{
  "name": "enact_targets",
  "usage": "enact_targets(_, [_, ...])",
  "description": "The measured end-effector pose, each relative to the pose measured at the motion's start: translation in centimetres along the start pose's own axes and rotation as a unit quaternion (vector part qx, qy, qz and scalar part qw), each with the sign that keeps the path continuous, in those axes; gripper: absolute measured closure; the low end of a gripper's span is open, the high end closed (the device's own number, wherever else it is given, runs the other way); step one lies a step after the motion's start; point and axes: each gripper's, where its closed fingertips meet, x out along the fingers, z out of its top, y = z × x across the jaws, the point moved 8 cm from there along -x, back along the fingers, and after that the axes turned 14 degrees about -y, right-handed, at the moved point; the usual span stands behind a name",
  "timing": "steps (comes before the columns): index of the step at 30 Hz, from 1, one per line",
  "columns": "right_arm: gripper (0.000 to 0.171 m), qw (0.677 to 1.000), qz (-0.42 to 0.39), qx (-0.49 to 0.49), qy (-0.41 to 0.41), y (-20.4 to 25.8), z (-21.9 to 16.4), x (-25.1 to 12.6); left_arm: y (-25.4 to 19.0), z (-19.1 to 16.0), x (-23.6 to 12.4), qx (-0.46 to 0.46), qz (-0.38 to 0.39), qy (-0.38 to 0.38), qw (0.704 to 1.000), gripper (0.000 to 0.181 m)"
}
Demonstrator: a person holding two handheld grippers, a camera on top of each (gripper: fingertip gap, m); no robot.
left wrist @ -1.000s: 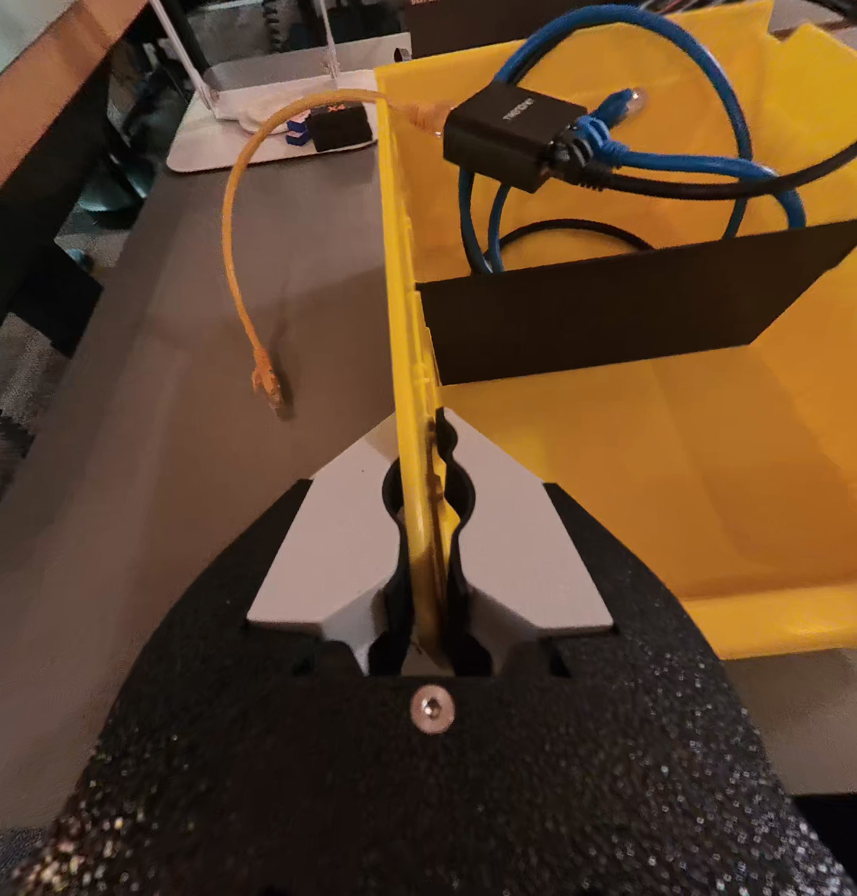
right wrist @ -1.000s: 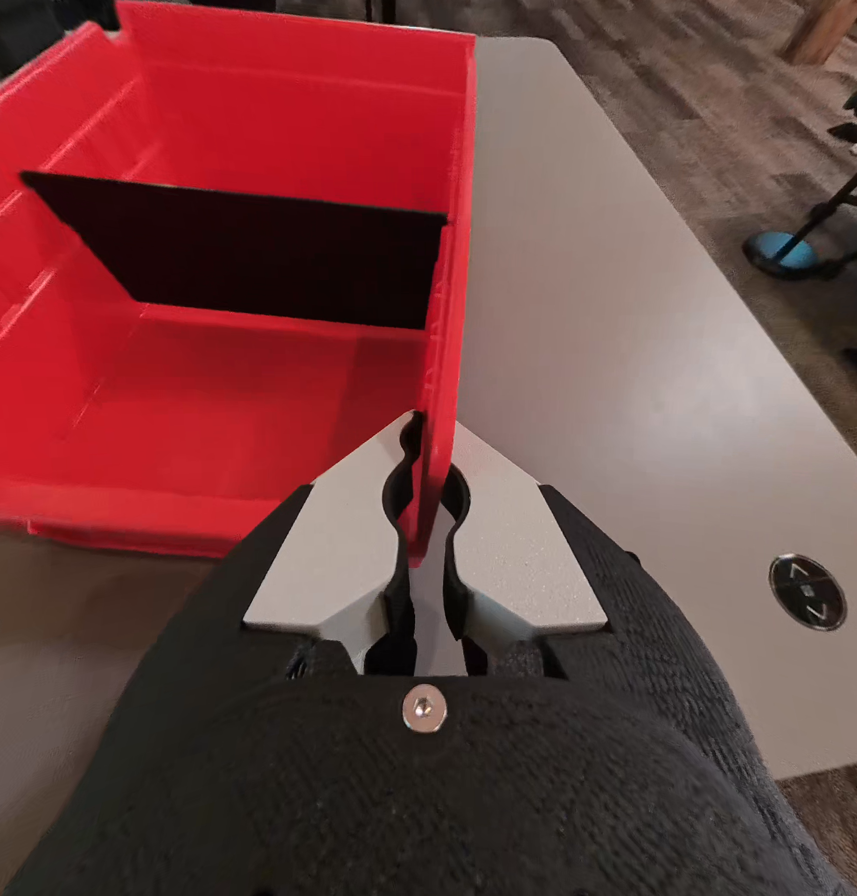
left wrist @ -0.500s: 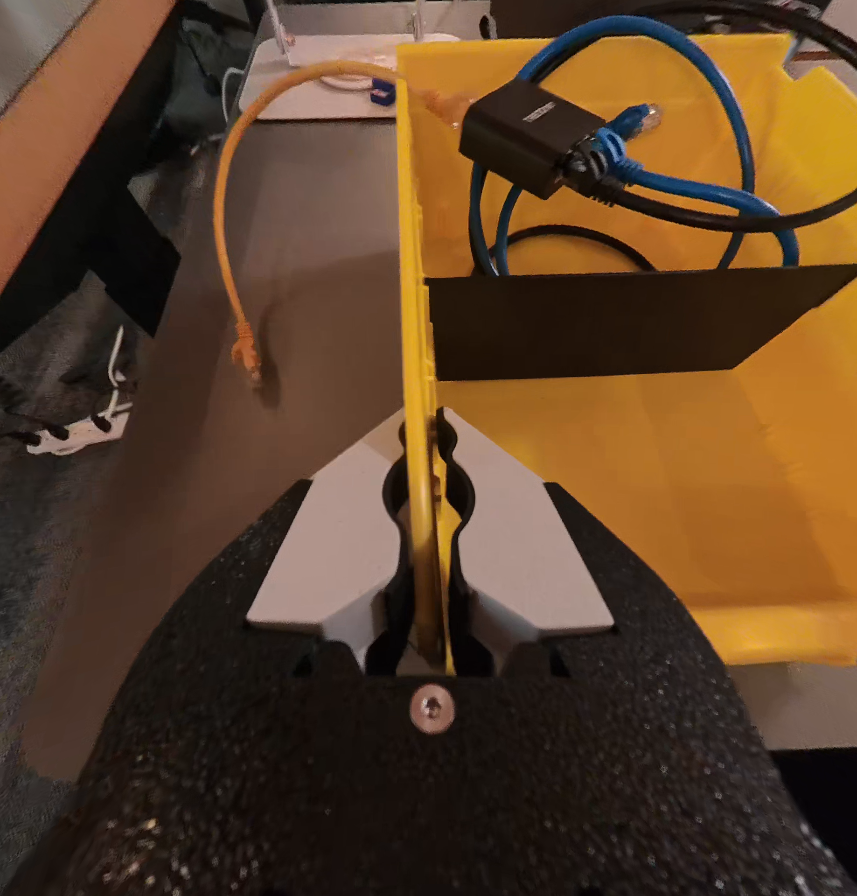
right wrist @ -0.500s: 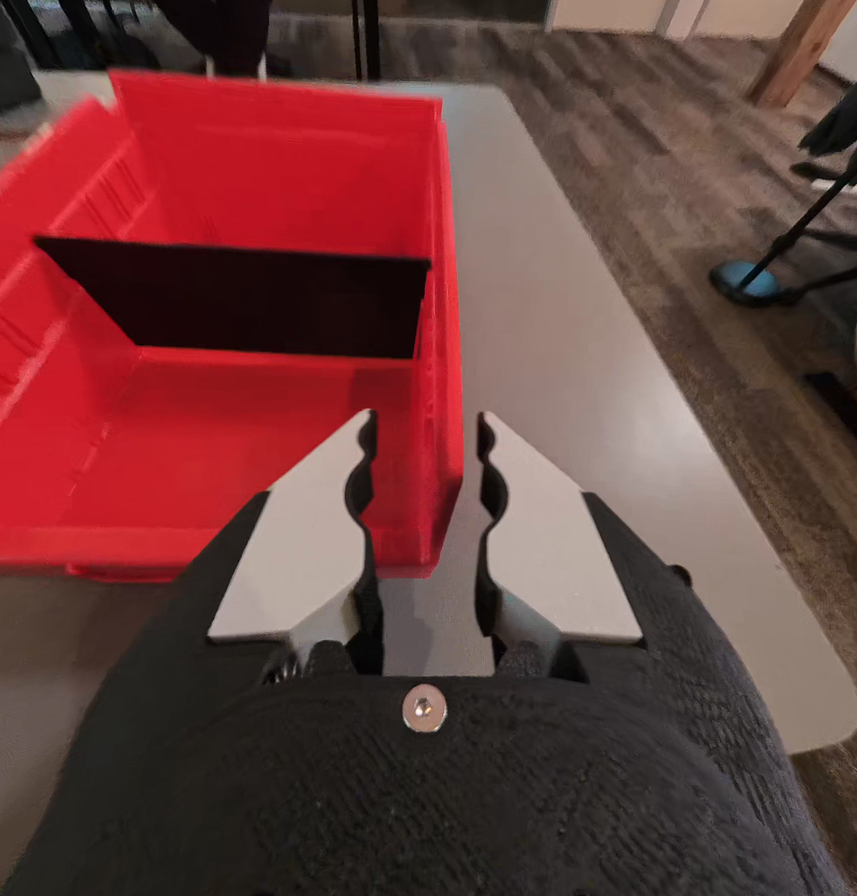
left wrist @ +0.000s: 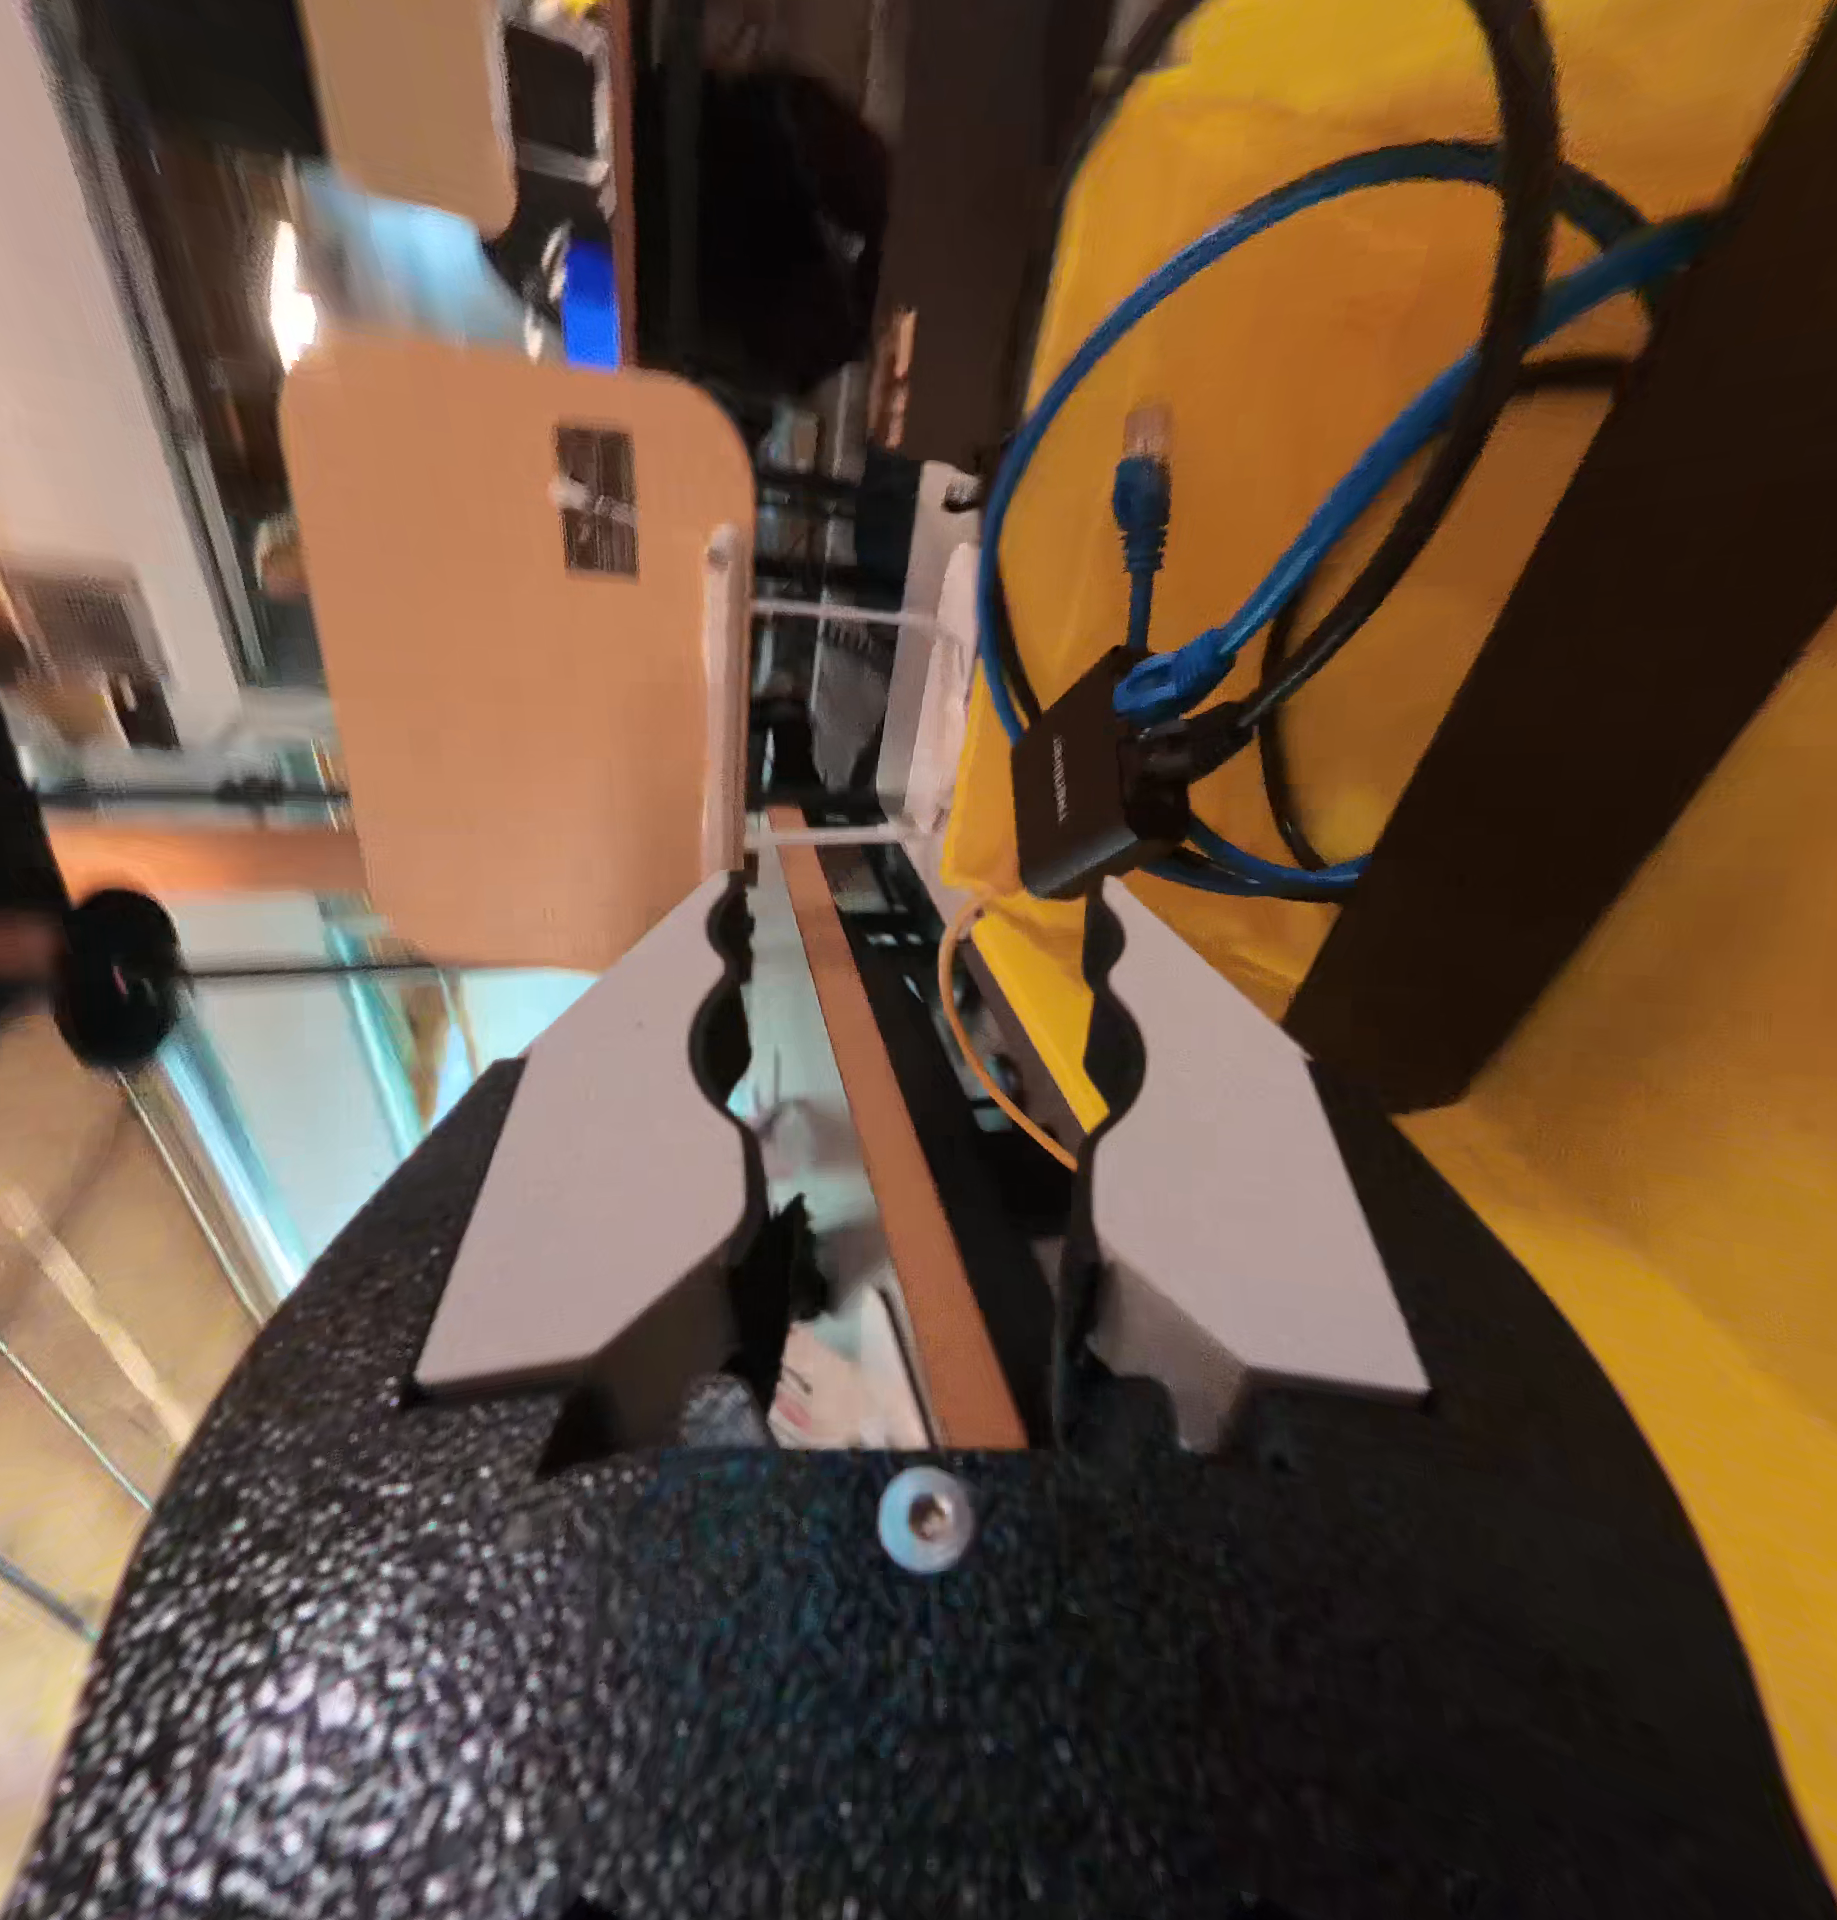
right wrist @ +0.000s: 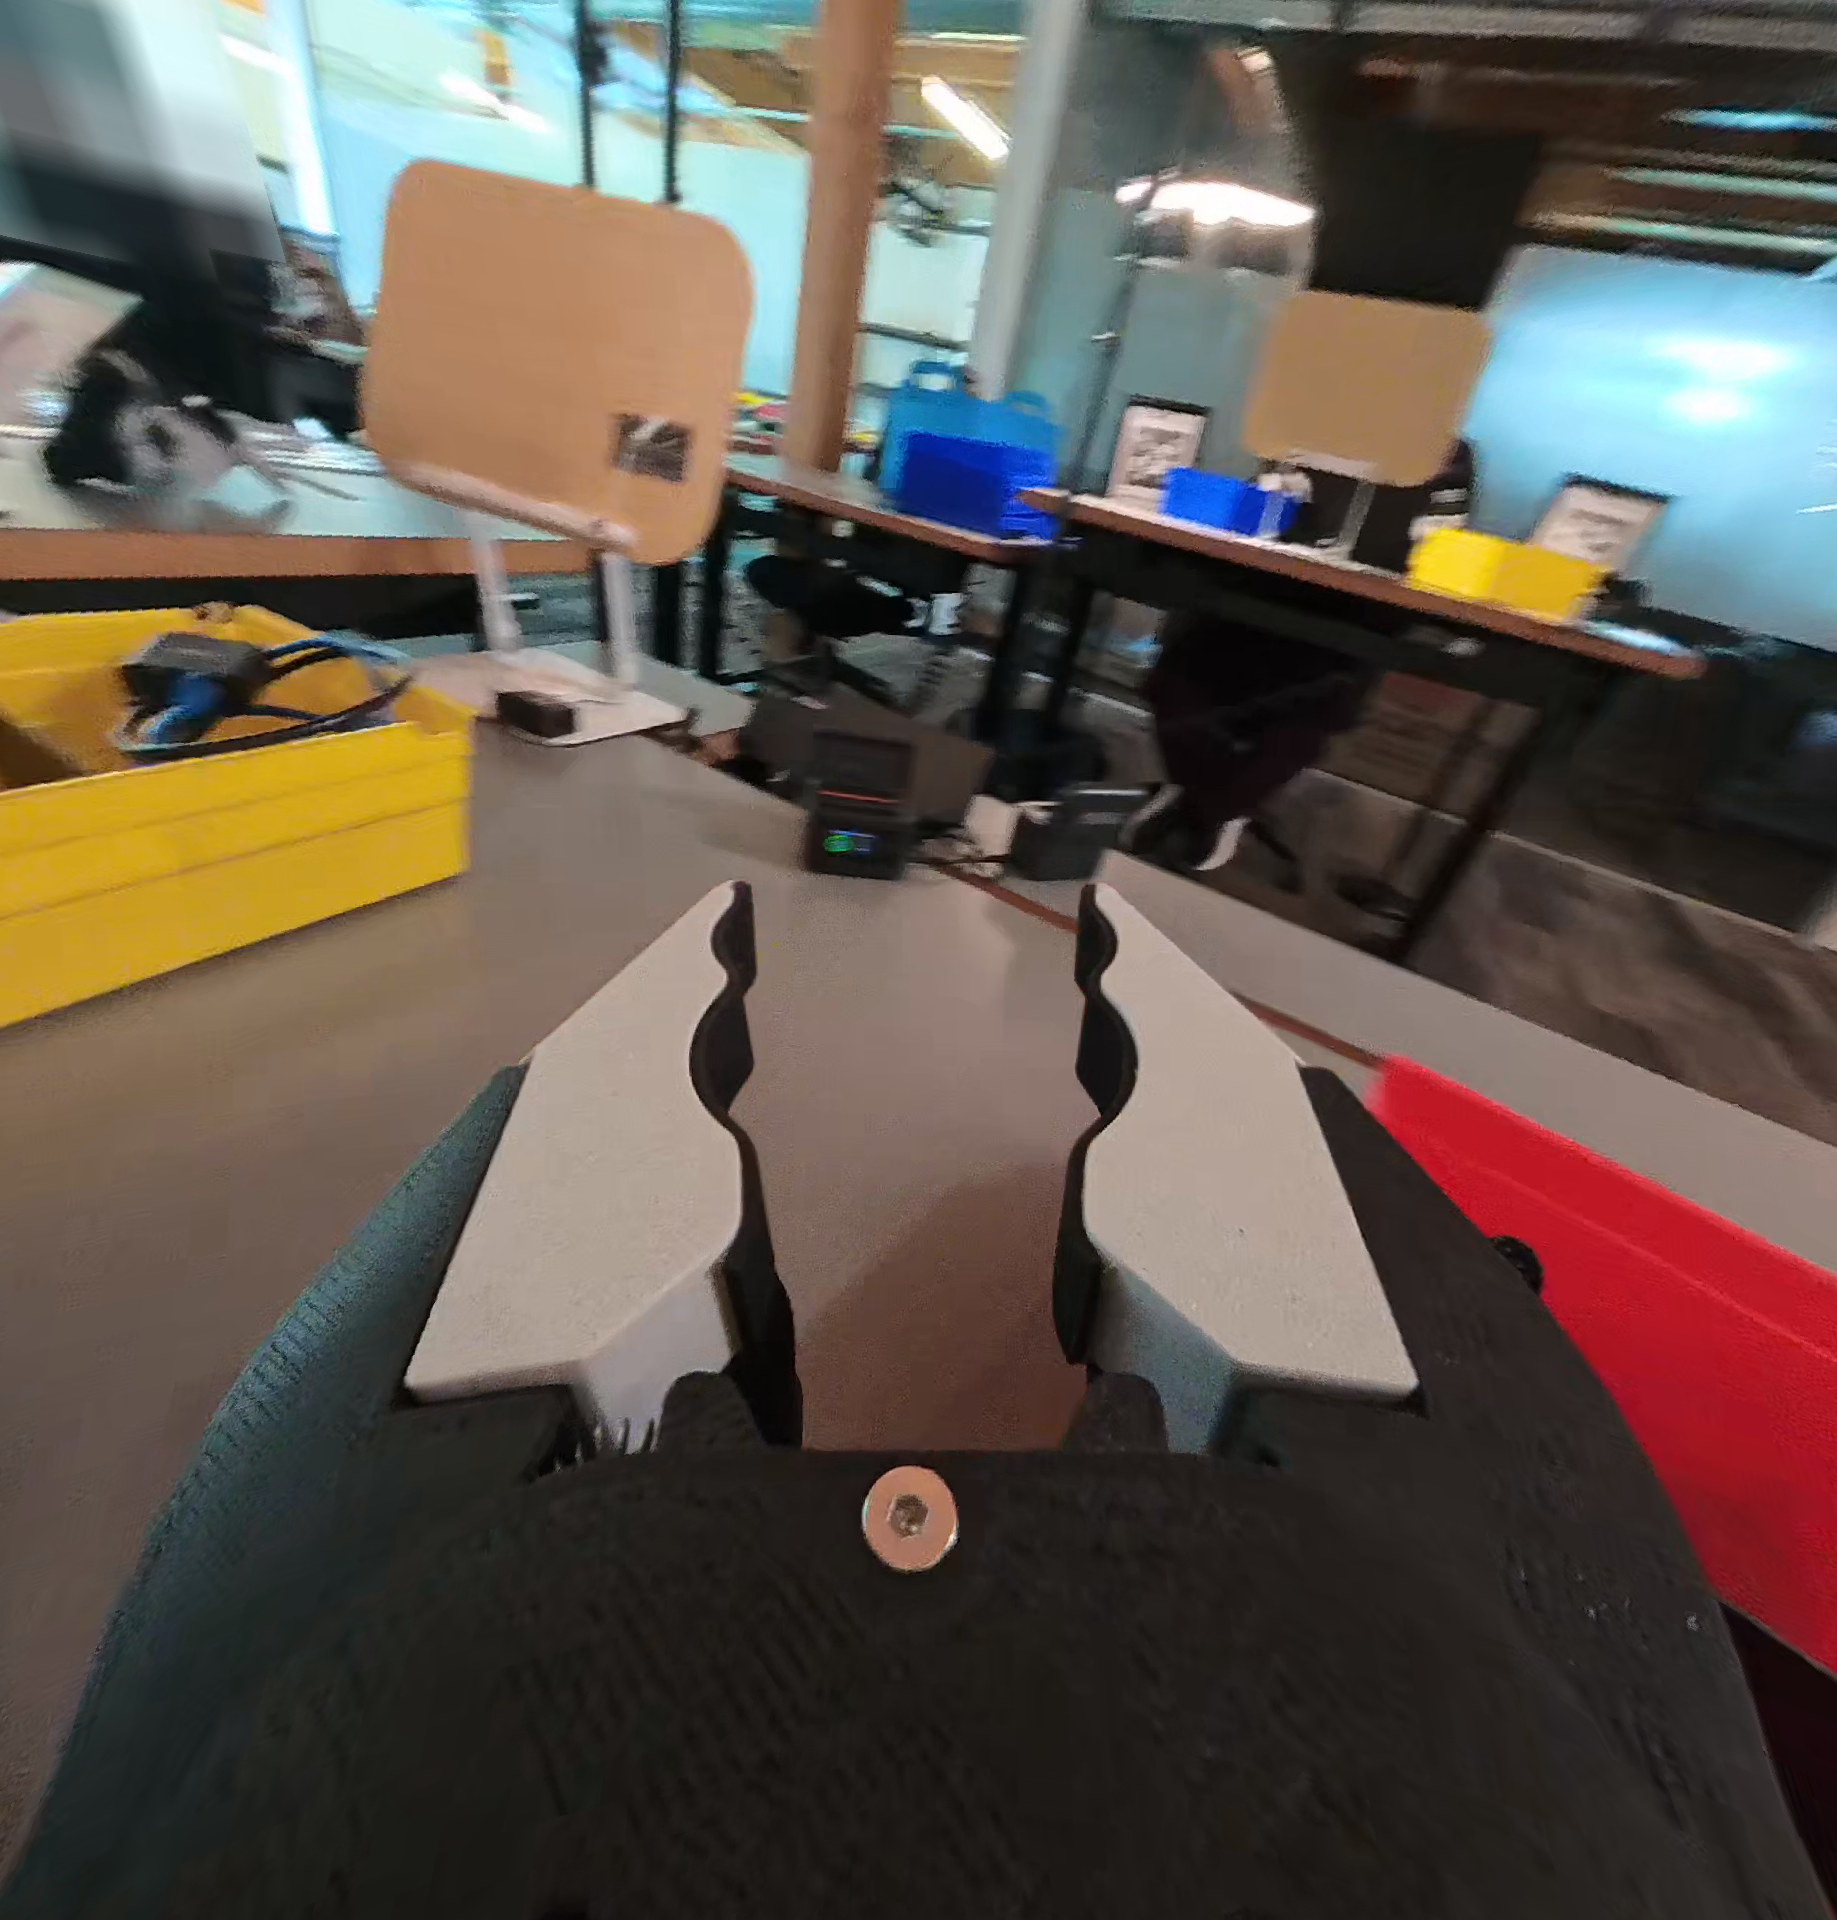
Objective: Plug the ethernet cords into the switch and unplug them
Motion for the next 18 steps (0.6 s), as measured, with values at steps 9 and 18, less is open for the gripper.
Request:
enact_targets(9, [0.112,0.995,0.095,0.028,-0.016,4.9,-6.9,6.9,-2.2,-3.8,5.8,0.178,-0.103,-0.009,0.979,0.108])
enact_targets(18, [0.119,0.999,0.012,0.028,-0.026,2.6,-12.4,10.5,-2.7,-3.7,8.6,0.219,-0.048,-0.010,0.974,0.121])
